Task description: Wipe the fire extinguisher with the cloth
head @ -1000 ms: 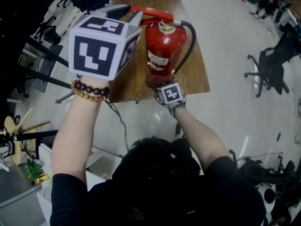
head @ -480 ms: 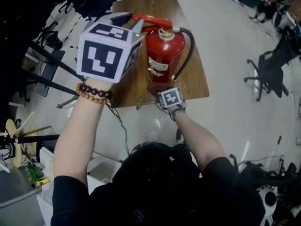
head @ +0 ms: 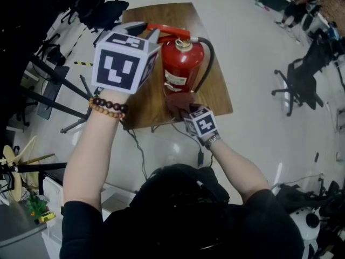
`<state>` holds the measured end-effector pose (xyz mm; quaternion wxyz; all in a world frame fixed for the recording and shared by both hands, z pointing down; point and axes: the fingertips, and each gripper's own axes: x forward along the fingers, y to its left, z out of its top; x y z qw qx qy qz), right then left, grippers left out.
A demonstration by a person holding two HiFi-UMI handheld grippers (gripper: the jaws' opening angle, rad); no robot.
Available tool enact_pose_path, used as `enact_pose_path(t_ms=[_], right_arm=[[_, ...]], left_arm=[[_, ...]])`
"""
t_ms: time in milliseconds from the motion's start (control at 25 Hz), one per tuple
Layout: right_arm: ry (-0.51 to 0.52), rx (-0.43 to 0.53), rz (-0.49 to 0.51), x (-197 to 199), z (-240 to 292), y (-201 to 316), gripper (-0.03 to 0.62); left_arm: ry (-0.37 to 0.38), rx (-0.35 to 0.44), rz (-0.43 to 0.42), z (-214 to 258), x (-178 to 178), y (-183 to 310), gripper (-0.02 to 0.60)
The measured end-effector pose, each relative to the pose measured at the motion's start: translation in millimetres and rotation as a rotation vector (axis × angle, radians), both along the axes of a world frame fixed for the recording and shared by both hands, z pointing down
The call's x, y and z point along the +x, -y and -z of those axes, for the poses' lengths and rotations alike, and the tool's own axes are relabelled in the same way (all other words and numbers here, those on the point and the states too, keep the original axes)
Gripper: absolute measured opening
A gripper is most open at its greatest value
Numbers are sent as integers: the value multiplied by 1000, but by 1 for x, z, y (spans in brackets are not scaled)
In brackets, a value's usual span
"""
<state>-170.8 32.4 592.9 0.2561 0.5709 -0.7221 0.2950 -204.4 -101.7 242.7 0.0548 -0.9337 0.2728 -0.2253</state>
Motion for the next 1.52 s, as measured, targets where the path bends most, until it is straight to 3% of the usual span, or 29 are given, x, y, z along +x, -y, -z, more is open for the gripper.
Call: enact_pose_path(t_ms=[200, 800, 1280, 1520], right_arm=[[-12, 94, 14, 17, 57, -17, 80], [-123, 380, 73, 65, 229, -27, 81], [-69, 403, 271, 84, 269, 15, 81], [-85, 358, 306, 96, 256, 34, 81]], left_arm=[[-33, -10, -27, 3, 4, -4, 95], [-17, 0, -22, 1, 0, -1, 98], [-40, -18, 17, 4, 8, -10, 97], [-12, -23, 105, -1, -1, -5, 95]])
